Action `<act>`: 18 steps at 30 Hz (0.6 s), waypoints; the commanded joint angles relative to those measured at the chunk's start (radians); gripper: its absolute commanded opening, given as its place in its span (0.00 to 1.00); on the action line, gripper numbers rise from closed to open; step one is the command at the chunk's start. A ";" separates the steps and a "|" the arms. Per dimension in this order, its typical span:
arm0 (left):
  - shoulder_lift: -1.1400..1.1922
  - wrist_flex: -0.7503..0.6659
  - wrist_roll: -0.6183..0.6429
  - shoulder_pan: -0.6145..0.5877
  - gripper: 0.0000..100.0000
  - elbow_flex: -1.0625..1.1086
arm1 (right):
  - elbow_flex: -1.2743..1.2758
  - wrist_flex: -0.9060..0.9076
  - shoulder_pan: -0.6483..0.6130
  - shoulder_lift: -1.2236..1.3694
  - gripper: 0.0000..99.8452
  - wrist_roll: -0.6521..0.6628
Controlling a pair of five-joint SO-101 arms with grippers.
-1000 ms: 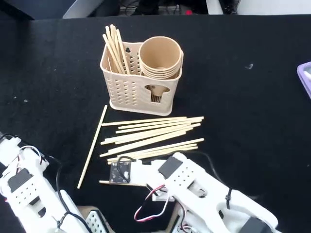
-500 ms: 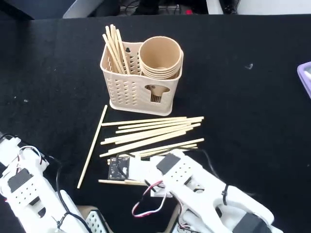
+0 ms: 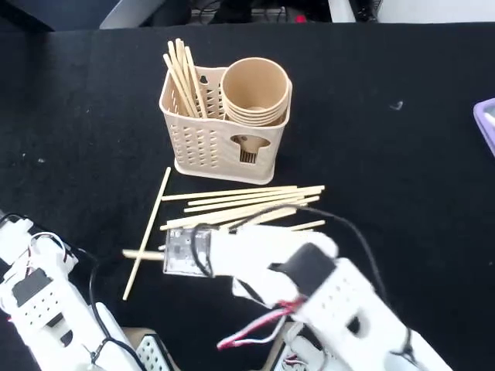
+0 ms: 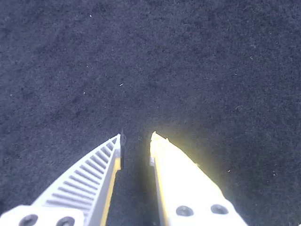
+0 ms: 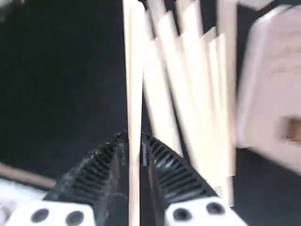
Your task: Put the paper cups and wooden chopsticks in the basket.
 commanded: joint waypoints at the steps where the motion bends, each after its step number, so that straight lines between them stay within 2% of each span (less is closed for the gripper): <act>1: -0.015 -0.012 0.002 -0.004 0.11 -0.035 | -0.193 -0.058 -0.003 -0.039 0.01 -0.092; 6: -0.015 -0.012 0.002 -0.004 0.11 -0.035 | -0.260 -0.361 -0.002 -0.039 0.01 -0.236; 13: -0.015 -0.012 0.002 -0.005 0.11 -0.035 | -0.176 -1.040 0.074 -0.021 0.01 -0.316; 15: -0.015 -0.012 0.002 -0.005 0.11 -0.035 | -0.170 -1.157 0.109 0.024 0.01 -0.359; 18: -0.015 -0.012 0.002 -0.005 0.11 -0.035 | -0.194 -1.257 0.169 0.122 0.01 -0.494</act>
